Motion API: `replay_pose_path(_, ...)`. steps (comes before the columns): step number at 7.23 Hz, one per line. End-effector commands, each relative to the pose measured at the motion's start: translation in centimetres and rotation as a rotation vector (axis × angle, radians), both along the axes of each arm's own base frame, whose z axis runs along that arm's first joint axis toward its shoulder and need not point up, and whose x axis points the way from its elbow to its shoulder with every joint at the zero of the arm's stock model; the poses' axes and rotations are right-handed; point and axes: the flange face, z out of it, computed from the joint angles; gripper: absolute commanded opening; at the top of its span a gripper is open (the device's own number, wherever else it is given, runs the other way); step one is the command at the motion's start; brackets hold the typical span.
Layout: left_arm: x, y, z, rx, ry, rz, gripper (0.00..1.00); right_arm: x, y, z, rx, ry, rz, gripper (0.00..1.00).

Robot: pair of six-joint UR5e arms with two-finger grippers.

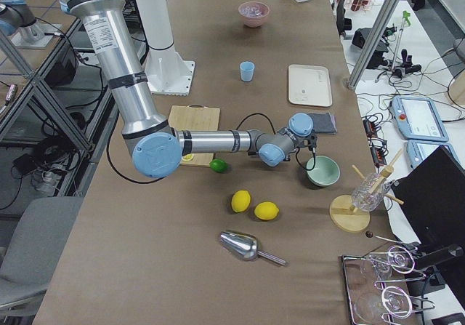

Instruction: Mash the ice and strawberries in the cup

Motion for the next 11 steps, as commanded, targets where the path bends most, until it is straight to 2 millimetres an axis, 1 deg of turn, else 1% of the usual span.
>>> replay_pose_path(1, 0.2, -0.1, -0.3, 0.005, -0.001, 0.003, 0.97, 0.1, 0.3, 0.5, -0.007, 0.001, -0.002, 0.06)
replay_pose_path(2, 0.2, -0.2, -0.3, 0.005, -0.001, 0.003, 0.97, 0.1, 0.3, 0.4, -0.005, 0.001, -0.002, 0.43)
replay_pose_path(3, 0.2, -0.3, -0.4, 0.006, -0.001, 0.003, 0.97, -0.1, 0.3, 0.1, -0.003, -0.004, -0.007, 0.65)
replay_pose_path(4, 0.2, -0.2, -0.4, 0.007, -0.001, 0.004, 0.97, 0.0, 0.3, 0.1, -0.002, -0.005, -0.007, 0.90)
replay_pose_path(5, 0.2, -0.2, -0.2, 0.003, -0.001, 0.004, 0.97, 0.0, 0.3, -0.3, 0.006, -0.007, -0.005, 0.98)
replay_pose_path(6, 0.3, -0.1, 0.0, -0.001, 0.003, 0.009, 0.97, 1.2, -0.3, -1.0, 0.015, -0.013, 0.015, 0.99)
replay_pose_path(7, 0.3, 0.0, 0.3, -0.012, 0.007, 0.013, 0.97, 3.6, -1.0, -1.9, 0.027, -0.023, 0.050, 0.99)
replay_pose_path(8, 0.0, 0.5, 0.6, -0.018, 0.009, 0.006, 0.97, 6.8, -2.0, -2.6, 0.021, -0.027, 0.097, 0.99)
replay_pose_path(9, -0.3, 1.3, 0.9, -0.030, 0.014, 0.004, 0.97, 9.4, -2.5, -5.0, 0.016, -0.041, 0.124, 0.98)
replay_pose_path(10, -0.8, 1.6, 0.9, -0.062, 0.015, -0.005, 0.97, 12.5, -2.5, -8.5, 0.017, -0.053, 0.161, 0.98)
replay_pose_path(11, -1.2, 2.2, 1.6, -0.088, 0.015, -0.011, 0.97, 15.3, -2.4, -10.8, -0.002, -0.058, 0.195, 0.96)
